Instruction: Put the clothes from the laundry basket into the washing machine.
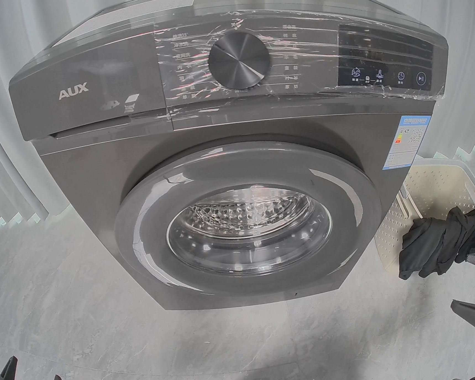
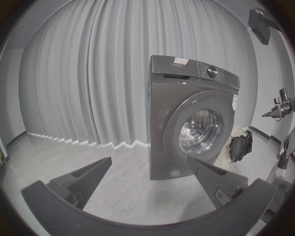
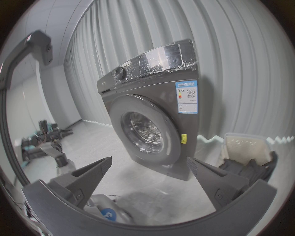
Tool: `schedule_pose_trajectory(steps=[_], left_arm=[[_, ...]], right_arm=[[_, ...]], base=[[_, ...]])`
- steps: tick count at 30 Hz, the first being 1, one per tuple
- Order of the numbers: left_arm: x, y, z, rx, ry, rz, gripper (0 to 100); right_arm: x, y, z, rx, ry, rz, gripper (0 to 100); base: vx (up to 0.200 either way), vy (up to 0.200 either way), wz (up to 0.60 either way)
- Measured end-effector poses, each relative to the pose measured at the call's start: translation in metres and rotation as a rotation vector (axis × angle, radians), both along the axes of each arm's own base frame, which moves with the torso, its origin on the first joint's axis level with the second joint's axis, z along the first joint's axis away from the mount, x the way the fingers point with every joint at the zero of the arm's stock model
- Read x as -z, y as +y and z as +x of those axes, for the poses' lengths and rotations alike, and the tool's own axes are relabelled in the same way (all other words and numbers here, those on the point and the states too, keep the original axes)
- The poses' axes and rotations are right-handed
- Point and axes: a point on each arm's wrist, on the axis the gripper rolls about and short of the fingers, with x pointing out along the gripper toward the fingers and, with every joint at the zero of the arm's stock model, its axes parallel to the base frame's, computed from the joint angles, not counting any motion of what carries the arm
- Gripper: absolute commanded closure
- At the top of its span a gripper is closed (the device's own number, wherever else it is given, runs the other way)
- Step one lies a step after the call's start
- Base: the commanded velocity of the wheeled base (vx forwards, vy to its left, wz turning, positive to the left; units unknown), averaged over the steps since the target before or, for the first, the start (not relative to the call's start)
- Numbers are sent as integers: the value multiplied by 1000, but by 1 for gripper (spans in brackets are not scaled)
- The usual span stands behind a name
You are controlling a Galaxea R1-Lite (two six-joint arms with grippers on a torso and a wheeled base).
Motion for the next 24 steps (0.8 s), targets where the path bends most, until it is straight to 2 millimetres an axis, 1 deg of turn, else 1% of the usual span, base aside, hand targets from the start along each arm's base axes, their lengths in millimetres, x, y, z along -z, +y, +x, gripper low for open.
schedule_pose_trajectory(steps=[3, 4, 7, 11, 18, 21, 24], left_arm=[[0, 0, 0, 0, 0, 0, 0], [0, 0, 0, 0, 0, 0, 0], [0, 0, 0, 0, 0, 0, 0], [0, 0, 0, 0, 0, 0, 0], [0, 0, 0, 0, 0, -1, 0], [0, 0, 0, 0, 0, -1, 0], [0, 0, 0, 0, -1, -1, 0]], right_arm=[[-3, 7, 18, -54, 55, 46, 0], [-3, 9, 22, -58, 61, 49, 0], [-4, 16, 41, -64, 78, 62, 0], [-5, 29, 66, -66, 87, 83, 0], [-2, 62, 92, -55, 141, 124, 0], [-3, 76, 101, -58, 127, 144, 0], [-2, 85, 109, -55, 113, 153, 0]], base=[[0, 0, 0], [0, 0, 0], [0, 0, 0], [0, 0, 0], [0, 0, 0], [200, 0, 0], [0, 0, 0]])
